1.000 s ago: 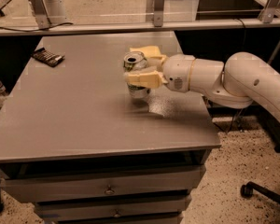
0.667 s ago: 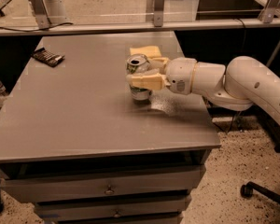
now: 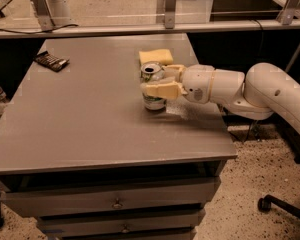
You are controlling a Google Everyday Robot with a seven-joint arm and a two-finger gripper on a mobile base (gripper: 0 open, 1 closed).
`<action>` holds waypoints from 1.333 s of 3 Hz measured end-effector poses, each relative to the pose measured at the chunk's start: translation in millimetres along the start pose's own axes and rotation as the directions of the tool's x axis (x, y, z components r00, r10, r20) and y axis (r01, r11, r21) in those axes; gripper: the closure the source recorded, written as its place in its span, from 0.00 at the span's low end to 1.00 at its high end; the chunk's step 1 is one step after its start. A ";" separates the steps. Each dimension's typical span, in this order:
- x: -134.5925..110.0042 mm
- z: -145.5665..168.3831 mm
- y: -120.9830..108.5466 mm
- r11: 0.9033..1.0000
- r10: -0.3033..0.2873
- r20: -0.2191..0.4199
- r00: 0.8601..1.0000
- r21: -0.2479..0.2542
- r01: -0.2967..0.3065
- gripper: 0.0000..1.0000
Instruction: Place 7up can upright
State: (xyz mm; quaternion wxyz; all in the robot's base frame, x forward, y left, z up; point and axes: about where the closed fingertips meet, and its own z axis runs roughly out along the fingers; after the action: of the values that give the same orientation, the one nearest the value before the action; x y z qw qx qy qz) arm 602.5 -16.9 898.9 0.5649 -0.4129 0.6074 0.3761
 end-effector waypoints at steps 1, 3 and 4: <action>4.2 -0.9 -0.6 1.000 0.001 -0.005 1.000 -0.011 -0.001 0.36; 6.3 -2.7 -0.4 1.000 -0.004 -0.018 1.000 -0.021 0.003 0.00; 2.8 -6.2 -1.3 1.000 -0.016 -0.027 1.000 -0.019 0.016 0.00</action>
Offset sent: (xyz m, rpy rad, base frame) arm 0.0002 -0.0107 -0.0087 -0.0166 0.0093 0.0122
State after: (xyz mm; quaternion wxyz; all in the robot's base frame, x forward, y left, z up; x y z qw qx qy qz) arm 601.3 -23.4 896.6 0.5556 -0.4281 0.6082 0.3716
